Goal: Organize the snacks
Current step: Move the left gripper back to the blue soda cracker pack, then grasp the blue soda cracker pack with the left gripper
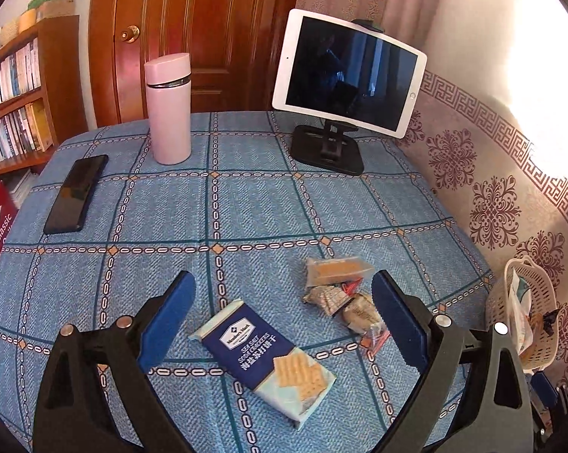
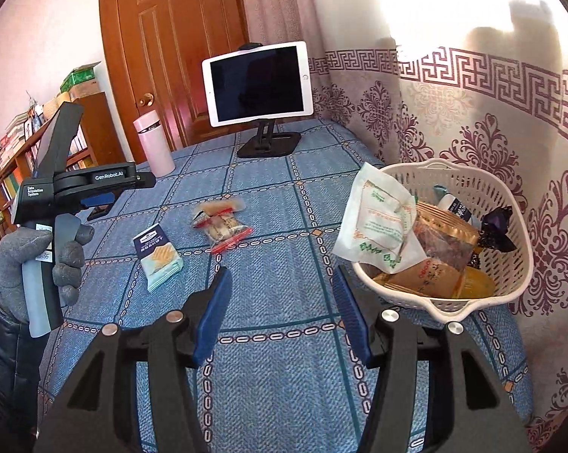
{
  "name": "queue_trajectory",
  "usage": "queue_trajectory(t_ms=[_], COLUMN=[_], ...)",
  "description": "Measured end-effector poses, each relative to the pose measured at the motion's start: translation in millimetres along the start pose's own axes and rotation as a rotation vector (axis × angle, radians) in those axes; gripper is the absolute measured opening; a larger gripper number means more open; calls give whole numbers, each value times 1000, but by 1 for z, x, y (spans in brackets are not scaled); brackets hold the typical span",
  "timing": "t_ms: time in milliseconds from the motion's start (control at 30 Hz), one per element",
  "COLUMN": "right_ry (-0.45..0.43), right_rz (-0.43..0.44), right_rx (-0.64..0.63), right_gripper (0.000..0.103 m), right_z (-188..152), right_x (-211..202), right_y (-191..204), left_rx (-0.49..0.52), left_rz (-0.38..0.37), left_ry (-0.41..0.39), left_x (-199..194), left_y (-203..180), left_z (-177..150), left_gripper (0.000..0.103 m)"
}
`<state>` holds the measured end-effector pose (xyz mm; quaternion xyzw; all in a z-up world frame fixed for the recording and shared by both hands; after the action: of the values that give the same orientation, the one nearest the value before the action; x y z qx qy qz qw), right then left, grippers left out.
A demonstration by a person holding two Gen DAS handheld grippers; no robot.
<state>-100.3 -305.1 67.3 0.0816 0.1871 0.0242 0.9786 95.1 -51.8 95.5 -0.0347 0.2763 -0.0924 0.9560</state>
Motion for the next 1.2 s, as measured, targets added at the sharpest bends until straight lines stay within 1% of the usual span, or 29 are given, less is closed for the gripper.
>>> queue_trajectory(t_ms=[100,233,400,500,600,667,733,1000,1033,1067,1133,1200], right_ry=[26,46,64,72,76,79,82,107,109,111,114,124], right_rz=[19,39,50,53,57,62,65,79,80,81,83,97], right_rx=[-16,-33,-36,-34,-39,-41,-41,-56,-61,-66,-75,-76], right_gripper=[57,57,57,57,57,59,59,59,59,59,59,59], right_z=[-6,-11,-15,-17,-18,-18,-19,-23,-23,-24,-23,-23], right_x=[4,8,13,15,16,17,18,26,27,27,30,34], right_y=[10,18,22,21,22,22,22,29,30,32,35,38], left_rx=[0,-47,-91,-107,-59,-38,-37,-27,-31,-31,-32,-46], left_rz=[40,77,145,144,169,173,169,152,152,156,157,151], left_ry=[39,104,174,210,205,215,216,210,204,198,186,180], left_x=[9,26,47,56,57,57,55,36,34,31,27,24], left_y=[10,20,21,18,12,11,16,40,42,44,47,52], left_z=[-14,-32,-53,-61,-65,-66,-67,-74,-74,-74,-74,-73], left_gripper=[96,96,96,96,97,97,99,99,93,89,68,61])
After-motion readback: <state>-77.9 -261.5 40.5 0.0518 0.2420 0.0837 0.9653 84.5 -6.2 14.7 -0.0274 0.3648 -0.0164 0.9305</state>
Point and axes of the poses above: each gripper's, at about its wrist camera, not at the fingertips, and x roughly the way its jaws point, y to its left, z to its top, the point moved 1 cm from there along x, roughly the way its jaws point, and after that the axes turned 12 degrees about -y, right-handed, at the moved point
